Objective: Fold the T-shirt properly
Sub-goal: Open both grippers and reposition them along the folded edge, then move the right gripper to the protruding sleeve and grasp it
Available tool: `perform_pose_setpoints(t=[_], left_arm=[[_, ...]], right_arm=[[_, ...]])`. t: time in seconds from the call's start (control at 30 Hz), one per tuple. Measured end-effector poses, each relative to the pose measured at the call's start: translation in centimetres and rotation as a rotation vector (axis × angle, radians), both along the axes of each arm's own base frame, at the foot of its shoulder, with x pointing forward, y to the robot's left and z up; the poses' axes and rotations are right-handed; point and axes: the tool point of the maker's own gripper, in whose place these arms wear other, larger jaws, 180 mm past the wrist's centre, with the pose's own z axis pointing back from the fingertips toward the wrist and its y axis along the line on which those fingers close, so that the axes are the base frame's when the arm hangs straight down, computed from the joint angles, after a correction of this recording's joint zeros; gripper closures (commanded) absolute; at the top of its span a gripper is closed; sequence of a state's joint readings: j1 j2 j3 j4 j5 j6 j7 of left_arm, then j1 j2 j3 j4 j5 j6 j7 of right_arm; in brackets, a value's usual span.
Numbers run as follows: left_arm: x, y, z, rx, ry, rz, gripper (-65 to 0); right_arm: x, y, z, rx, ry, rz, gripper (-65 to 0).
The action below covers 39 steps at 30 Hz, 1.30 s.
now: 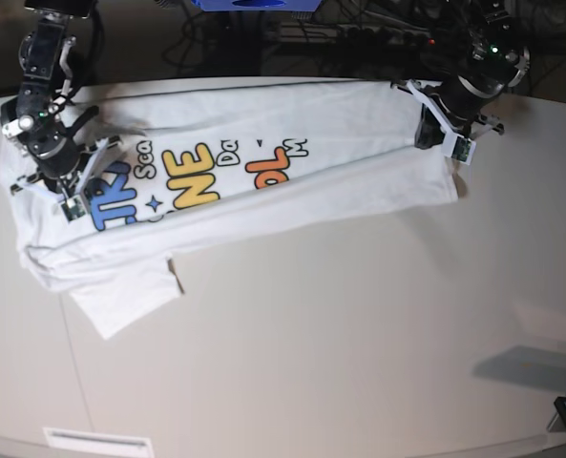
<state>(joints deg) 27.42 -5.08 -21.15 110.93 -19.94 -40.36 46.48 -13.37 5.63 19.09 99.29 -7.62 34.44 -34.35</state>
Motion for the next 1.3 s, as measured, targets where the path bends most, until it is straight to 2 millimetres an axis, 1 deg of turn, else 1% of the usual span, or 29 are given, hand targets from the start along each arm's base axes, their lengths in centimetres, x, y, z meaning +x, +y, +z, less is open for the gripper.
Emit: perform_pose_setpoints(t=[0.07,0.13,0.2,0.23,0.33,0.43,0.63,0.87,1.03,1.13,1.23,1.3], left_arm=[[0.9,0.4,0.0,0.001,-0.014,0.017,0.0],[1.8,0.4,-0.4,-0.02,-0.028,0.026,0.0],[1.4,1.4,-2.1,0.029,0.031,0.036,0.0],[1.5,1.4,-2.4,0.019,0.025,0.044,0.0],[2.4,1.7,-2.7,0.024,0.022,0.042,0.0],[3.2,1.9,-2.8,0.017,0.012,0.046,0.0],[4.5,2.5,-2.4,0.045,0.002,0.042,0.0],[6.2,3.9,-2.0,0.163,0.01,0.04,0.0],[6.5,4.2,-1.7,0.178,0.009,0.042,0.0],[7.5,4.2,-0.9,0.179,-0.025,0.043,0.0],[7.8,4.4,-0.6,0.182,-0.03,0.046,0.0],[8.0,4.3,-0.4,0.182,-0.038,0.046,0.0]], right_arm=[[0.0,0.8,-0.7,0.025,0.016,0.001,-0.4],[0.4,0.8,-1.1,0.033,0.02,-0.003,-0.4],[0.7,0.9,-1.4,0.051,0.012,-0.007,-0.4],[0.8,1.0,-1.6,0.062,0.011,-0.008,-0.4],[1.7,1.2,-2.0,0.1,-0.005,-0.02,-0.4],[2.2,1.2,-2.2,0.111,-0.008,-0.025,-0.4],[3.2,1.6,-2.1,0.135,-0.02,-0.031,-0.3],[3.4,1.8,-2.1,0.14,-0.02,-0.036,-0.3],[3.4,1.8,-1.9,0.132,-0.021,-0.036,-0.3],[2.9,1.7,-1.6,0.104,-0.004,-0.03,-0.4],[2.6,2.0,-1.0,0.079,0.003,-0.026,-0.7],[3.0,2.3,0.3,0.072,-0.034,-0.013,-0.7]])
